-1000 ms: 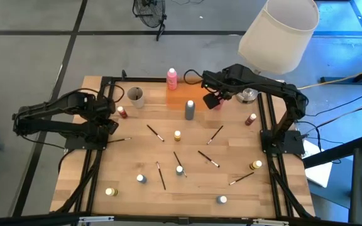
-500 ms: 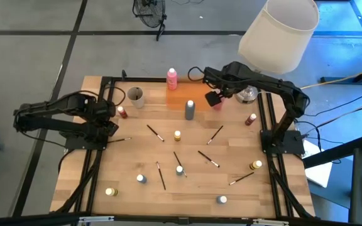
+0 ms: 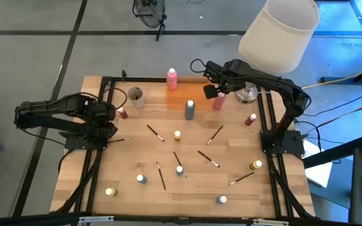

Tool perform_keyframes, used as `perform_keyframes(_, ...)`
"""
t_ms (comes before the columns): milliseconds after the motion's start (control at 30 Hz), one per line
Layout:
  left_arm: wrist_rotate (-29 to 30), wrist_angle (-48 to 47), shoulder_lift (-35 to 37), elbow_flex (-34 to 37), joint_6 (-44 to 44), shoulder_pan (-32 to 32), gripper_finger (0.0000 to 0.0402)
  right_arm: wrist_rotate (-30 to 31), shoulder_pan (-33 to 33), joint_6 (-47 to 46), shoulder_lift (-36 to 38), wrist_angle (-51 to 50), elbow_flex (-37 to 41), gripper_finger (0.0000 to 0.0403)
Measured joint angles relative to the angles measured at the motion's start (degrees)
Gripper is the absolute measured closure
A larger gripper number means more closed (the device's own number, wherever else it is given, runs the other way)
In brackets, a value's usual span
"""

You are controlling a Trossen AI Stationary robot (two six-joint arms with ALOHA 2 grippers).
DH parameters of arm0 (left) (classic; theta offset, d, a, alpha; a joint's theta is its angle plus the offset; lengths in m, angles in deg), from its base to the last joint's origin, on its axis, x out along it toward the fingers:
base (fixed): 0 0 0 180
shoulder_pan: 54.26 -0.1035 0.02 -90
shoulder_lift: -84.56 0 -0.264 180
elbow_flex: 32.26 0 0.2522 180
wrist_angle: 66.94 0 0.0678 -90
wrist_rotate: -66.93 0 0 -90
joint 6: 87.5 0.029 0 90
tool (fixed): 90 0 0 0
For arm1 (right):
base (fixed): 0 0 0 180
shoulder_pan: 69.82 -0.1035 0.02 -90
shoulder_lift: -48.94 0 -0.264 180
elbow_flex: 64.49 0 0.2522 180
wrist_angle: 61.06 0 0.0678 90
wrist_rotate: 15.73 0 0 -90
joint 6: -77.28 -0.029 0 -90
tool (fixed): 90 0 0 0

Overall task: Pick & Place Paint Supplies
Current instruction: Put the red paint bottle into the orange bin

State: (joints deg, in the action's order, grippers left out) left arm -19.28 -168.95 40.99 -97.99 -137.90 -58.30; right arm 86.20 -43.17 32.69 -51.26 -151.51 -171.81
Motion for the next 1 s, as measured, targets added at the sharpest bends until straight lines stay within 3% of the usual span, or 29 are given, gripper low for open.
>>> perform_keyframes(200, -0.15, 0.00, 0.00, 0.00, 1.54, -0.02, 0.0151, -0.20, 0.40, -2.65, 0.00, -0.17, 0.00, 0.0097)
perform_keyframes(367, 4.12, 0.25, 0.00, 0.00, 2.24, -0.02, 0.0151, -0.80, 0.68, -2.97, -0.18, 0.33, 0.25, 0.0110)
perform_keyframes(533, 8.40, 2.01, -0.02, 0.00, 8.27, -0.24, 0.0151, -2.12, 0.70, -2.08, -1.57, 1.77, 2.58, 0.0114)
perform_keyframes(1000, 8.55, 2.19, 0.37, 0.00, 12.19, -0.24, 0.0151, -1.96, 1.57, -2.94, -2.36, 3.67, 3.17, 0.0114)
